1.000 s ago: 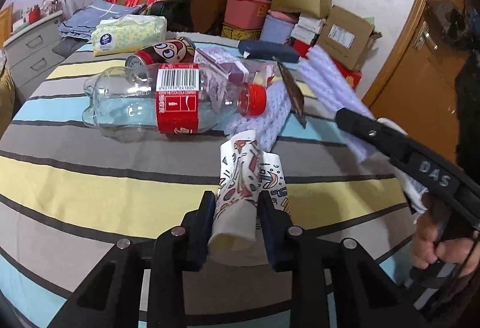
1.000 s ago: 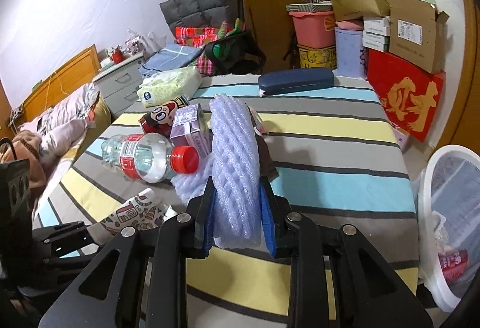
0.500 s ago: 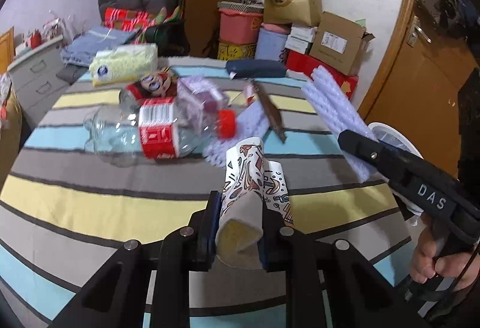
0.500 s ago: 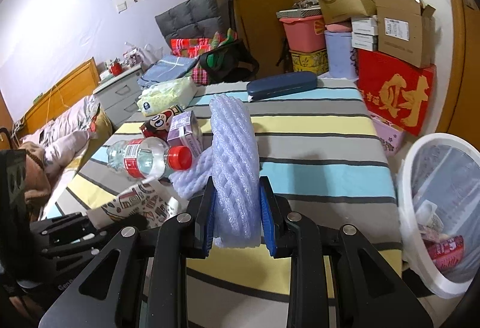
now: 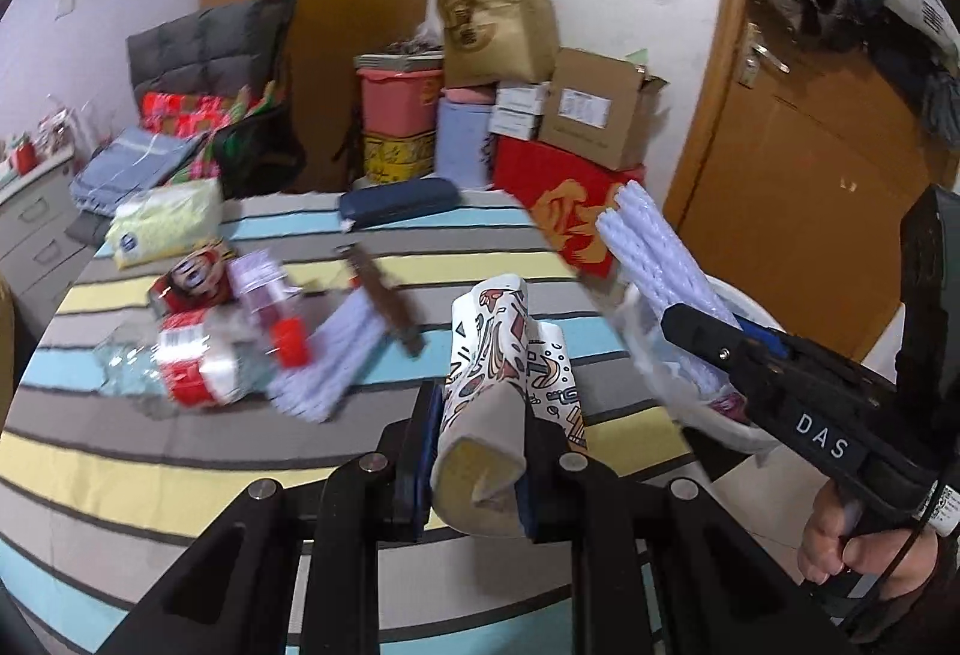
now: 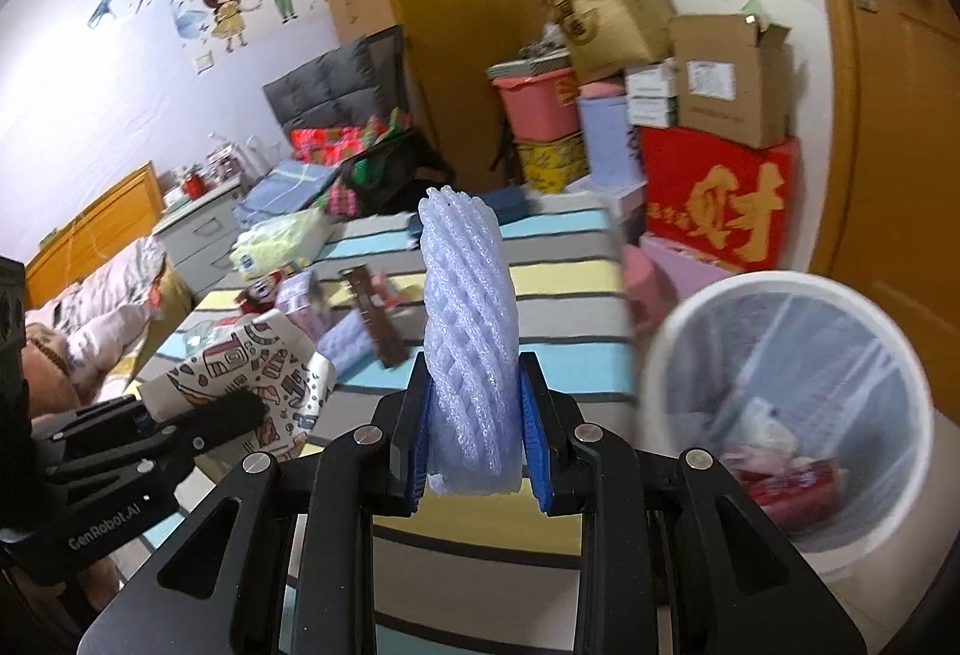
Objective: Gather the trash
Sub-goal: 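Lift the foam net and paper cup and carry them toward the bin, then open both tools over the bin to drop the net and cup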
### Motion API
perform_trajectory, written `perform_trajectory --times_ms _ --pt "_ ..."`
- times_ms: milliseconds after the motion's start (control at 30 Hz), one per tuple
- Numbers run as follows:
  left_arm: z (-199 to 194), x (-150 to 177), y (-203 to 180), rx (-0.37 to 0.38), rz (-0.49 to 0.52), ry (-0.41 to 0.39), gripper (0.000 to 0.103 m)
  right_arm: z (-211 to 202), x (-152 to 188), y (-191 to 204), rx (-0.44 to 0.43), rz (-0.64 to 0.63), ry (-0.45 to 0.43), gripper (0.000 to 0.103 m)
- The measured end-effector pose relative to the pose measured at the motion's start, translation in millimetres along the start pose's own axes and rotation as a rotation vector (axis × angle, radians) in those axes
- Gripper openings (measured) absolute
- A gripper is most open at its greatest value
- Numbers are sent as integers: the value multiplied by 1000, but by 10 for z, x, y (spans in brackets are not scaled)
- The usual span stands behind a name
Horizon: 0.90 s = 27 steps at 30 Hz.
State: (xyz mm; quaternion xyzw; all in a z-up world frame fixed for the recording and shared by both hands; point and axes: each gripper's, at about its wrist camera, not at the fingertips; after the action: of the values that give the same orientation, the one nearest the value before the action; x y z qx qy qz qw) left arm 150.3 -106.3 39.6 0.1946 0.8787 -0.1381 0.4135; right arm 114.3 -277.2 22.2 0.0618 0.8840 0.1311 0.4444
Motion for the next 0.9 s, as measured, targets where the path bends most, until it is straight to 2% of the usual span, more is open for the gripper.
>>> perform_trajectory --times_ms 267,500,700,900 --pt "121 -207 -550 64 71 -24 22 -195 -47 -339 90 30 -52 27" --pt "340 -357 -1006 121 125 -18 22 -299 -50 -690 169 72 -57 27" --pt "572 -446 -1309 136 172 -1 22 -342 -9 -975 227 107 -31 27" --pt "841 -425 -1532 173 189 50 22 -322 60 -1212 273 141 7 27"
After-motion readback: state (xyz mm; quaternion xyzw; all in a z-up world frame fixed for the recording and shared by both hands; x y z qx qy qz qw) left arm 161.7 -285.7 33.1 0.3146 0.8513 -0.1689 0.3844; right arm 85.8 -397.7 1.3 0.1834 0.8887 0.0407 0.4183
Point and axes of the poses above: each gripper's, at about its wrist camera, not at the fingertips, and z roughly the way its jaws point, y to its left, x to its underside, and after that the axes turned 5 degrees about z, right-handed
